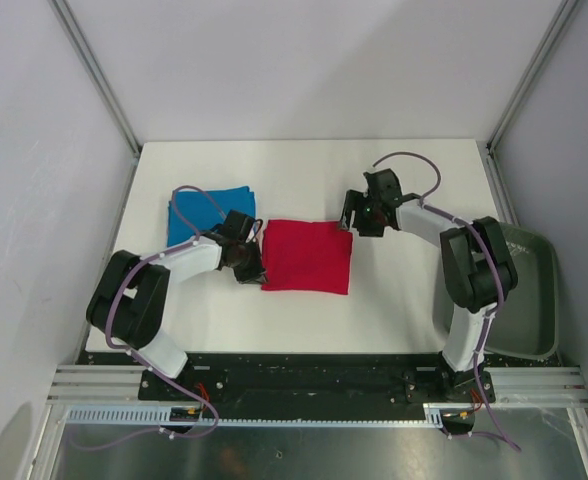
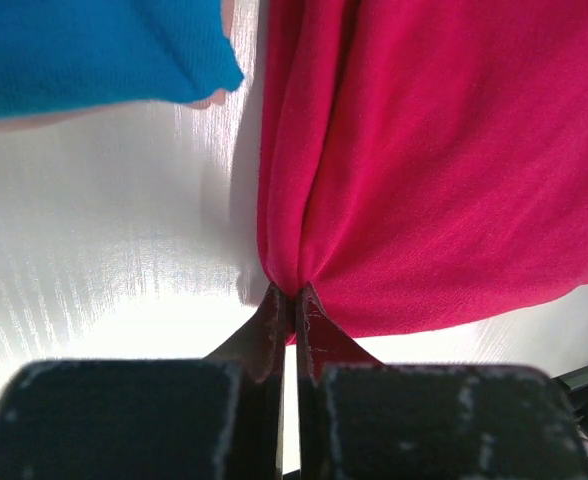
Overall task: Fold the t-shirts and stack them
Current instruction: Put the neatly folded tshirt into the corner of the board with both arms
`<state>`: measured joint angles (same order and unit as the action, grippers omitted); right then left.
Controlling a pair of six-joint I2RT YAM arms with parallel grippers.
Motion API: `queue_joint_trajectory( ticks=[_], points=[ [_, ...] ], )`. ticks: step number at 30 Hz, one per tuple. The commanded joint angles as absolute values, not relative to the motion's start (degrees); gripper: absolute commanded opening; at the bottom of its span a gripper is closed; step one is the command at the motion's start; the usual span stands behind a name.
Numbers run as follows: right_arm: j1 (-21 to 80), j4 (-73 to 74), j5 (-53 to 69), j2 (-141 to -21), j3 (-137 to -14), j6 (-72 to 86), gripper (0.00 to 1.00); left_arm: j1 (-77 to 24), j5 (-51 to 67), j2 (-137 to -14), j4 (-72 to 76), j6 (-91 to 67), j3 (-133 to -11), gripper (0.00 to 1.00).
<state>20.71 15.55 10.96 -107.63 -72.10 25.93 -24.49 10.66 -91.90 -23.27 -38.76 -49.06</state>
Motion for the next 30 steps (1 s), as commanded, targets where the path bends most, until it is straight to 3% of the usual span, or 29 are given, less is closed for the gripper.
queue_joint_trajectory(
  ticks=[1, 16, 24, 30],
  points=[
    [21.4, 14.5, 8.3, -109.0, -72.4, 27.9, 0.73, -24.3, 9.7, -89.9, -23.6, -37.2, -48.9, 0.00],
    [25.5, 14.5, 2.1, -113.5, -73.7, 32.3, 0.66, -24.3, 9.8, -89.7, -23.6, -37.3, -48.4, 0.00],
    [26.4, 15.0, -0.8, -114.0, -75.1, 33.1, 0.45, -24.4, 9.6, -89.2, -23.6, -37.4, -48.4, 0.00],
    [28.2, 15.5, -3.3, -112.2, -75.5, 33.0, 0.10, -24.3, 9.8, -88.4, -23.6, -37.4, -49.1, 0.00]
  ],
)
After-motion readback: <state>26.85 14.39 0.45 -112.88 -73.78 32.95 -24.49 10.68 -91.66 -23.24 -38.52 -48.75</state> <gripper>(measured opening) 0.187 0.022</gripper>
